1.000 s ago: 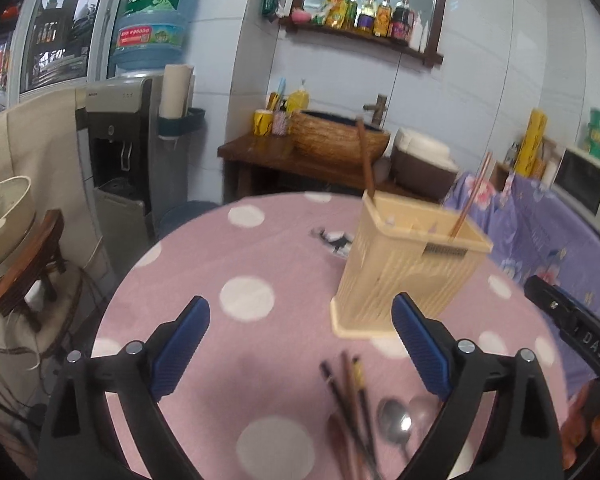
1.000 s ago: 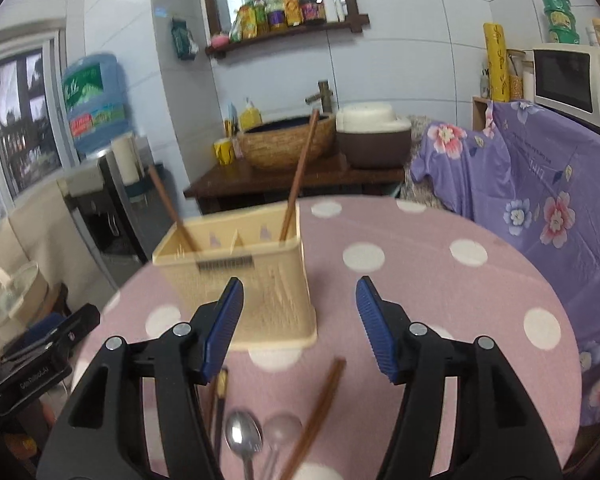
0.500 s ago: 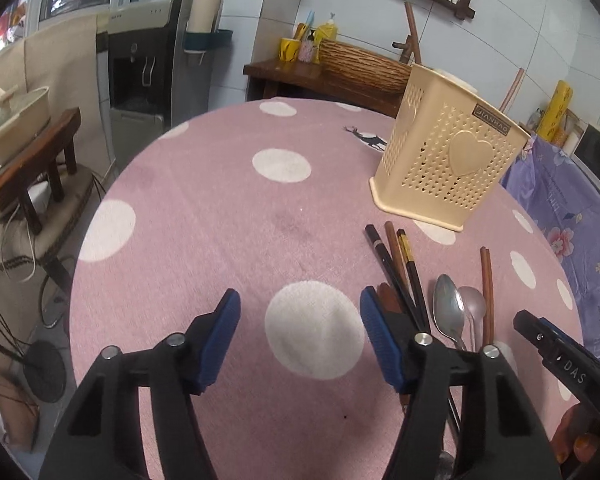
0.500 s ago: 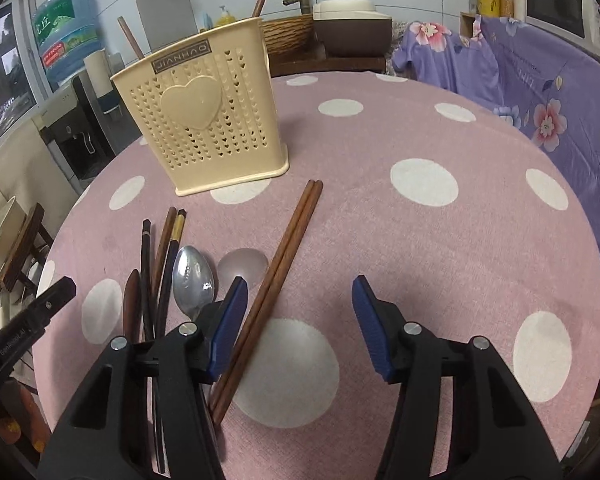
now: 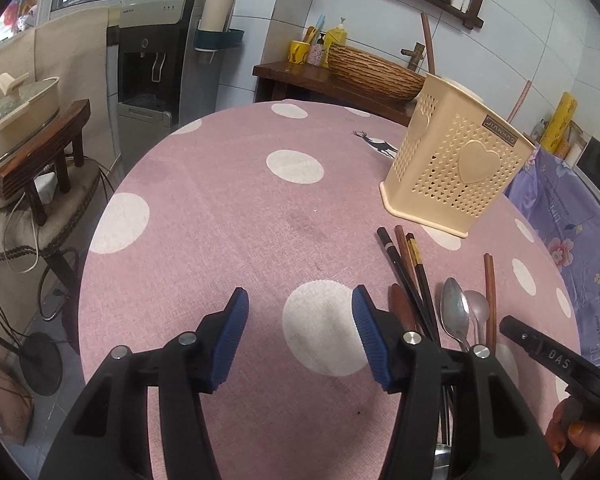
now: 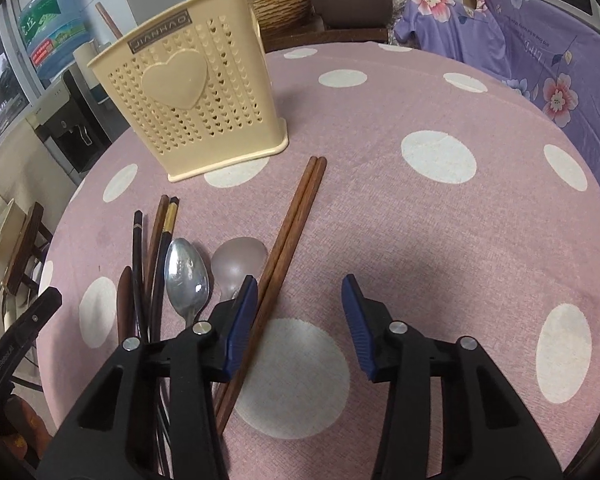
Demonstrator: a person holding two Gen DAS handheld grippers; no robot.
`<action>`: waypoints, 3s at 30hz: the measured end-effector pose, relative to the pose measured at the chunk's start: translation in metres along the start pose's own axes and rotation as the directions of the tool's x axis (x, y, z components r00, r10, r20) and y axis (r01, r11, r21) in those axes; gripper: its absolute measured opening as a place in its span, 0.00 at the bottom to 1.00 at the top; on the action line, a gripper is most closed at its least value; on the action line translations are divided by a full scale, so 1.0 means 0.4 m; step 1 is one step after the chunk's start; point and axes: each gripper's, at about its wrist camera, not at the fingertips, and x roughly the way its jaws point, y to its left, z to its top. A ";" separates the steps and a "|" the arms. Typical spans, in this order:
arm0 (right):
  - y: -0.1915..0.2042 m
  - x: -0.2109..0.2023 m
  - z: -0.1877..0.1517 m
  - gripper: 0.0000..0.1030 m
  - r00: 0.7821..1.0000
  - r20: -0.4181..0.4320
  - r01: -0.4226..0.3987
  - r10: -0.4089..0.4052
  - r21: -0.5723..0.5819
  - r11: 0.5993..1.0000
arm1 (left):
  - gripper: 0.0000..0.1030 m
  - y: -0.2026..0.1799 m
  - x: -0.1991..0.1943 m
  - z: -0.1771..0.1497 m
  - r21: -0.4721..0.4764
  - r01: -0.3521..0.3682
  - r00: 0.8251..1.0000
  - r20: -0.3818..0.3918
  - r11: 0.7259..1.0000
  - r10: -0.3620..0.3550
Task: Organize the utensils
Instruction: 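Move both tools back down to the remaining chopsticks and spoons, then close the right tool on a brown chopstick while the left tool grasps a black chopstick, then raise both held chopsticks upright and lower them into the beige holder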
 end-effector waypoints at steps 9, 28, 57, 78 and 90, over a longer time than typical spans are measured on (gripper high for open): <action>0.027 0.015 0.005 0.34 0.998 -0.002 0.068 -0.068 -0.034 0.997 | 0.52 -0.005 0.003 0.000 0.012 0.009 1.000 -0.003 1.000 -0.009; -0.038 0.042 0.072 0.26 0.995 -0.011 0.097 -0.097 -0.012 0.995 | 0.52 -0.041 0.010 0.008 0.034 0.028 1.000 -0.012 0.999 -0.027; -0.079 0.095 0.136 0.08 0.999 0.044 0.021 -0.023 0.047 0.999 | 0.27 -0.164 0.193 0.097 -0.033 0.038 0.982 -0.185 0.999 -0.043; -0.083 0.098 0.142 0.08 0.999 0.041 0.010 -0.012 0.045 0.999 | 0.12 -0.234 0.217 0.082 0.085 -0.078 0.980 -0.179 0.993 0.092; -0.097 0.058 0.155 0.08 0.995 0.088 -0.061 0.054 0.076 0.995 | 0.08 -0.229 0.185 0.109 0.024 -0.001 0.992 -0.127 1.000 0.004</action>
